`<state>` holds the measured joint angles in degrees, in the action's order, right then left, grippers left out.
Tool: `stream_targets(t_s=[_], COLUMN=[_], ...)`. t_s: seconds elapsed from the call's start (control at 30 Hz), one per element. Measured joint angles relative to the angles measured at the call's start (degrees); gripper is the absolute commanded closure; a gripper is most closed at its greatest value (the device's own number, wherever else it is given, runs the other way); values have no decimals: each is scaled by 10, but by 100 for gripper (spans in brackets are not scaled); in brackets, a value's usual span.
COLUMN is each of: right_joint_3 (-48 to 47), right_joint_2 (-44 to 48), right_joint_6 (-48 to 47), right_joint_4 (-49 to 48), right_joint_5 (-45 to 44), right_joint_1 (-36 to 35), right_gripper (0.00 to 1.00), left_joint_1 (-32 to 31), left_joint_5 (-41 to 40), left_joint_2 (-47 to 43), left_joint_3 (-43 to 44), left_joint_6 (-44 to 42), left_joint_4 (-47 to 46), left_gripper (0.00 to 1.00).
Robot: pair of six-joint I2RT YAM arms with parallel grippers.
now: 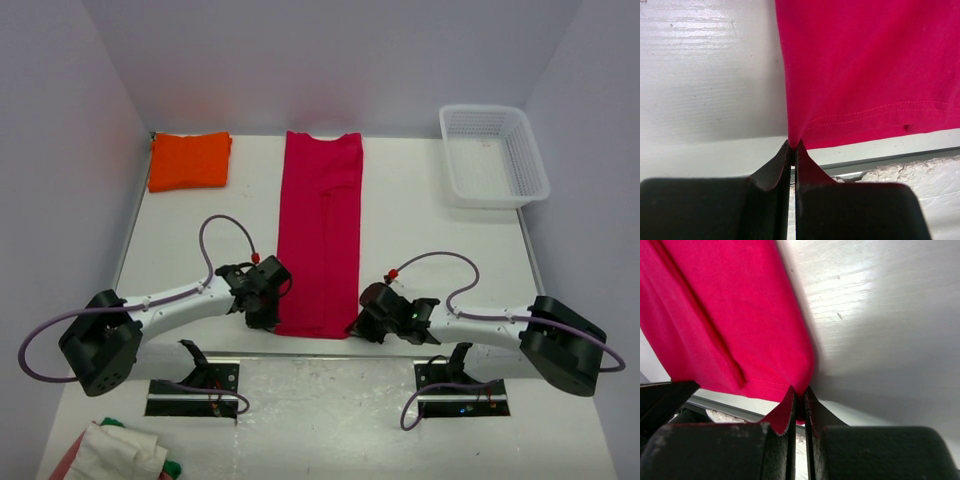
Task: Fold and stack the t-shirts
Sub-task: Grab the bottom of the folded rectangular tshirt with both arms
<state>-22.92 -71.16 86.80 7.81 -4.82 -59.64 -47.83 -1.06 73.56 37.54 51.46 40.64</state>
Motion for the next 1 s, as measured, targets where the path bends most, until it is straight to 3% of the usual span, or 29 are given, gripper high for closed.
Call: stream_targets(t_s=[0.77, 1.0], right_joint_3=[-15, -47], right_joint_2=[7, 7], right_joint_6=[-9, -43], right_joint_4=[50, 116], right_joint_5=[-16, -47], right_joint_1=[-5, -57], right_gripper=[100, 100], left_joint_1=[0, -3], left_joint_5=[37, 43], left_joint_2=[-78, -80], left_joint_3=[-66, -55], left_joint_6=[10, -2], left_joint_4=[-11, -6], left_gripper=[100, 100])
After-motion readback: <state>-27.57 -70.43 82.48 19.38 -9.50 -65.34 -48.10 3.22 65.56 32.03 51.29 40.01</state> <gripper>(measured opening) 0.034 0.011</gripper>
